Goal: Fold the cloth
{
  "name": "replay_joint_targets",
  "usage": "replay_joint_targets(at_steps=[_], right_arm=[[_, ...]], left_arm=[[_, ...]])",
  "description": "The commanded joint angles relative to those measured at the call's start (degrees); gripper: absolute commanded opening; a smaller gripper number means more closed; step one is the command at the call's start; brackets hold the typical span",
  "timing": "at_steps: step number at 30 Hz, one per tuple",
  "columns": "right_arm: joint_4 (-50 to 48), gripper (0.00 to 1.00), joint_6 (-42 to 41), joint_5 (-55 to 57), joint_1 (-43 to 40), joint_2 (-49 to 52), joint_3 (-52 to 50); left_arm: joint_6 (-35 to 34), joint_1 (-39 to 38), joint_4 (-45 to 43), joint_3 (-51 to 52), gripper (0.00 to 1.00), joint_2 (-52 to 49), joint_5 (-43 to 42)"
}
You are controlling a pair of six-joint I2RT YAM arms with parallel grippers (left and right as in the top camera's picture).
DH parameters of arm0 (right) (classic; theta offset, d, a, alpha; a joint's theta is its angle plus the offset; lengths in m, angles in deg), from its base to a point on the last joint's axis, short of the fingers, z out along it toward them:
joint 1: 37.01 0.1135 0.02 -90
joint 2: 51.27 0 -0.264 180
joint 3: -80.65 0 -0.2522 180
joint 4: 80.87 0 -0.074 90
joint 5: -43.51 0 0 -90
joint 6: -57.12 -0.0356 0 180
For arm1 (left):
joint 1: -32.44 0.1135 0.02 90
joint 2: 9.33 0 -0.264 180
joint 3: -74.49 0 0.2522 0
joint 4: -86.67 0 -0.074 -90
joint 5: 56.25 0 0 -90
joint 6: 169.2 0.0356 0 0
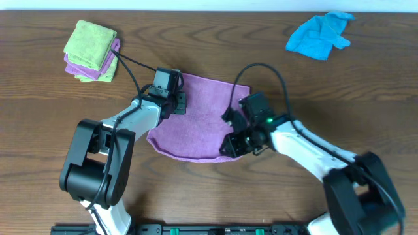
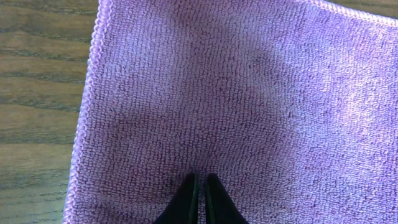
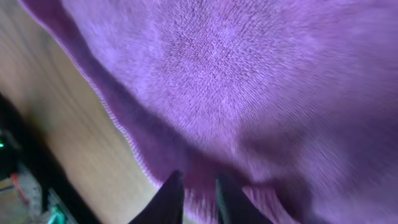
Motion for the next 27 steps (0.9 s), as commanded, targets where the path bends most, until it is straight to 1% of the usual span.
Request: replay_joint_targets(at_steps=[1,3,7,10,16,17,21,25,27], right_arm=[[-1.14,0.12,-0.24,0.94,1.84,2.12,0.52],[-0.22,0.11,-0.42,2.25,2.29,2.60,0.52],[6.14,0.09,-0.39,2.40,2.34,2.67,0.52],[10.16,0.06,-0.39,2.43,2.34,2.67,0.52],[13.88,0.04,-0.98,2.58,2.34,2.64,0.55],[14.27,0.02,-1.64,2.47,2.34,2.64,0.55],[14.38,0.02,-1.68,-2.60,2.27,0.98,1.64],[14.08,0.02,-0.50,-1.77,2.29,-2.99,4.20],[12.90,0.01,-0.37,1.49,2.27,-4.96,4.61]], left_arm=[[-0.87,0.20,0.57,0.33,0.07,-0.85,0.42],[-0.87,0.20,0.61,0.33,0.07,-0.85,0.42],[-0.87,0.20,0.57,0.33,0.07,-0.85,0.44],[-0.87,0.20,0.57,0.33,0.07,-0.85,0.44],[-0.87,0.20,0.70,0.33,0.07,-0.85,0.44],[-0.87,0.20,0.68,0.33,0.08,-0.85,0.44],[-0.87,0.20,0.70,0.33,0.07,-0.85,0.44],[-0.87,0.20,0.92,0.33,0.07,-0.85,0.44],[-0.87,0.20,1.05,0.33,0.07,-0.85,0.44]])
